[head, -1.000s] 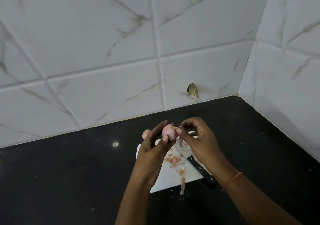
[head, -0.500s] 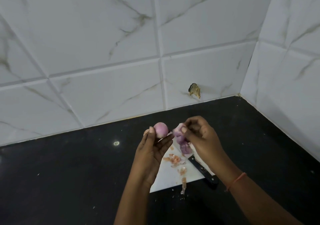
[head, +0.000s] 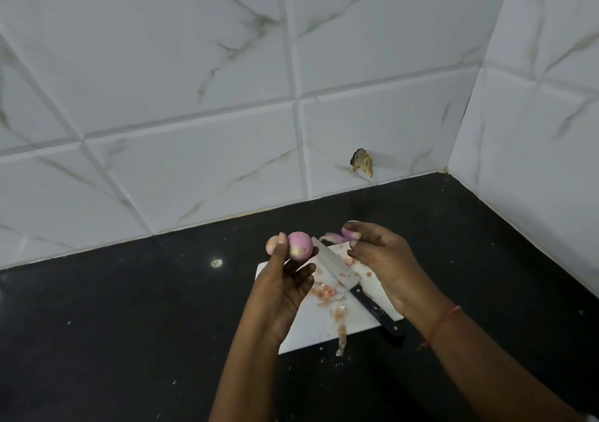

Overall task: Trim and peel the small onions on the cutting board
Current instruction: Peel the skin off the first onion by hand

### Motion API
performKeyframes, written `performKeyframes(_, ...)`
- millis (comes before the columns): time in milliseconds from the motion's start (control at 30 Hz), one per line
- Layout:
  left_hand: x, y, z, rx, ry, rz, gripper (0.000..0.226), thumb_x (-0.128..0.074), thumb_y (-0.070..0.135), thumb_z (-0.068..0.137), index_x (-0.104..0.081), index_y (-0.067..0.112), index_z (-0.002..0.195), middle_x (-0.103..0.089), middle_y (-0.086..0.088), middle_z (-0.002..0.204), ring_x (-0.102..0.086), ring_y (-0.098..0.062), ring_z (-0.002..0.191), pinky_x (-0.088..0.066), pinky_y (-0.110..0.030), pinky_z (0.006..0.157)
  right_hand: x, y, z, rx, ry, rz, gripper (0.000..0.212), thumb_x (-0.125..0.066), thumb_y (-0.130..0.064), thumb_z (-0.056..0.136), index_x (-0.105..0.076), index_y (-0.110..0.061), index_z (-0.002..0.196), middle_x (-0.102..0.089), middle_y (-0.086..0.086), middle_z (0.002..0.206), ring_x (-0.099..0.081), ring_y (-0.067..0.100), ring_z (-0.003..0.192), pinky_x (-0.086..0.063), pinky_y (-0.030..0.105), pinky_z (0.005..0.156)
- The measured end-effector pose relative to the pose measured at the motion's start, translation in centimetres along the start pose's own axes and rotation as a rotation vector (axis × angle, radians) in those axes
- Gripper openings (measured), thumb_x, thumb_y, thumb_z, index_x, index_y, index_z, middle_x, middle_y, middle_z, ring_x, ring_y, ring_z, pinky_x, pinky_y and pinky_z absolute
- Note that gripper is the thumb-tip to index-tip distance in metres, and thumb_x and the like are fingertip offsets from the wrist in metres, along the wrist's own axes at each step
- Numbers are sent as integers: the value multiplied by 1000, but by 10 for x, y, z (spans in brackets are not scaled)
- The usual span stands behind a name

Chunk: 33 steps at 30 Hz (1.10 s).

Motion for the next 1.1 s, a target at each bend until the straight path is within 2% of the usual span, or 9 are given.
performKeyframes(167, 35, -9, 9, -75, 102, 224, 34, -68, 30, 92, -62, 14, 121, -69, -9, 117, -69, -21, 98, -55, -32, 84, -8, 10, 2, -13, -128, -211, 37, -51, -3, 92, -71, -33, 100, -66, -9, 118, -60, 11, 112, -49, 36, 97)
performKeyframes(267, 56, -26, 16, -79, 163, 269, 32, -69, 25, 93, -61, 15, 122, -68, -13, 118, -69, -26, 100, -56, -36, 92, 0, 21, 8, 14, -80, -421, 30, -51, -10, 94, -67, -34, 101, -62, -8, 119, -58, 10, 109, -50, 31, 90)
performKeyframes(367, 68, -39, 24, -148, 202, 353, 35, -70, 23, 92, -59, 16, 125, -67, -11, 120, -71, -26, 100, -58, -34, 90, 8, 42, 9, 29, -137, -745, 26, -56, -17, 94, -61, -27, 118, -57, -6, 127, -56, 11, 111, -46, 25, 87)
performKeyframes(467, 76, -53, 30, -177, 225, 424, 34, -71, 25, 91, -58, 20, 123, -67, -6, 121, -72, -23, 99, -58, -32, 87, 14, 80, 3, -21, -219, -1067, 42, -59, -30, 93, -49, -24, 133, -48, -1, 132, -50, 17, 119, -43, 28, 94)
performKeyframes(600, 80, -59, 29, -236, 249, 522, 34, -71, 28, 90, -57, 24, 121, -64, 10, 117, -75, -17, 89, -57, -25, 78, 9, 102, -5, 202, -132, -1401, 46, -52, -26, 93, -38, -28, 137, -44, -2, 132, -43, 19, 119, -41, 33, 96)
performKeyframes(733, 80, -56, 26, -291, 270, 554, 30, -71, 28, 90, -57, 24, 117, -55, 27, 108, -74, -15, 82, -56, -20, 71, 14, 103, -1, 208, -43, -1350, 53, -46, -11, 91, -34, -22, 141, -43, 3, 130, -43, 20, 114, -43, 31, 94)
performKeyframes(867, 87, -57, 27, -301, 267, 493, 28, -67, 32, 93, -57, 25, 119, -64, 11, 112, -75, -18, 79, -60, -32, 81, 23, 98, -2, 83, -7, -1108, 50, -46, -18, 95, -29, -19, 142, -45, 6, 131, -56, 25, 107, -45, 32, 80)
performKeyframes(967, 90, -58, 27, -291, 252, 441, 27, -66, 33, 94, -57, 25, 118, -70, -2, 111, -76, -21, 81, -60, -37, 84, 35, 90, -8, 56, 62, -937, 51, -56, -23, 92, -35, -23, 139, -45, 2, 128, -56, 18, 98, -45, 29, 77)
performKeyframes(1100, 92, -58, 27, -306, 227, 373, 31, -66, 29, 95, -56, 20, 123, -68, -4, 114, -75, -22, 83, -59, -32, 79, 52, 66, -18, 207, 203, -908, 34, -67, -20, 89, -55, -22, 121, -55, -6, 99, -55, 7, 86, -45, 23, 73)
Point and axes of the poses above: each hand's wrist, its own z-axis towards the middle knuckle, its own x-axis out of the back of the hand, y = z × x, the point moved 9 cm from there along z, towards the middle knuckle
